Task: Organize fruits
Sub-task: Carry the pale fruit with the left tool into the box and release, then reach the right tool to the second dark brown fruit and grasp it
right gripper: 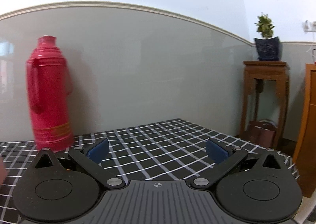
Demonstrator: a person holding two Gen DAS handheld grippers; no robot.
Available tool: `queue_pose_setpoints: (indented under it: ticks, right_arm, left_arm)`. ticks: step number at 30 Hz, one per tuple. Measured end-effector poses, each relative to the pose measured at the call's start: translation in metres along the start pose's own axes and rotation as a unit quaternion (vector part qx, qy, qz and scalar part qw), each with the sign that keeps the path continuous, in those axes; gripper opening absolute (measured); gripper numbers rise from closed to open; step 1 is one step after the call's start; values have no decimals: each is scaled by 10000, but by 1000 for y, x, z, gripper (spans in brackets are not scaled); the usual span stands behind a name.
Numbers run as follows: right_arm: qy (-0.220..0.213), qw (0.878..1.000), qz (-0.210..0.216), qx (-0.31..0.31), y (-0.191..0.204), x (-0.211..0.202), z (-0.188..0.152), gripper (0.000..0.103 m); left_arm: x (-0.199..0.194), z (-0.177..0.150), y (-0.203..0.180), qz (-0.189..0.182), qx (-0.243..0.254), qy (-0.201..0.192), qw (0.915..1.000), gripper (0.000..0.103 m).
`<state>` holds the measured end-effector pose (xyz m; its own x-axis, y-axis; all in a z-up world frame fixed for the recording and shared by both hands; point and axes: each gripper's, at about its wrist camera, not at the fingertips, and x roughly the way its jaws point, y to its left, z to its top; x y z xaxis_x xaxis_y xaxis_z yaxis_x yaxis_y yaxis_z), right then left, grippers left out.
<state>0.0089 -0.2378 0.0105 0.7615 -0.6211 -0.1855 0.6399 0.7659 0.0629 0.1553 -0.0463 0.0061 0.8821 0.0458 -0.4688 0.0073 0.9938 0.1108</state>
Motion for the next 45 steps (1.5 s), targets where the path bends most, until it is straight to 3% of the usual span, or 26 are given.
queue_pose_setpoints:
  ticks: [7,21,27,29,38,40,41,45]
  right_arm:
    - [-15,9983,466,-347,45,-10,-8,103]
    - [440,9903,1052,-788,100,4,-31,103]
    - [711,9855,1299,-825,113,12,-37,103]
    - [777,9831,1444,-820,116,14,-39,103]
    - [962,9680,2115,-948,144,26,-40,102]
    - [962,9652,2176,-1084,151,30,-39,90]
    - [1013,9626,2224,-1166,154,33,-40,78]
    - [1332,9527,2401,-1305,163,51,-44,74]
  left_arm:
    - [7,-2,57,607,-323,231,9974,13]
    - [17,-6,105,933,-633,626,9917,17]
    - [19,-6,119,1076,-725,693,9891,32]
    - [16,-5,124,928,-815,703,9898,36]
    - [-12,-4,135,1034,-845,285,9906,68]
    - [-16,-4,136,1102,-805,201,9904,72]
    - [-17,-3,136,1128,-793,168,9903,73]
    - [-18,-1,139,1163,-771,62,9902,73]
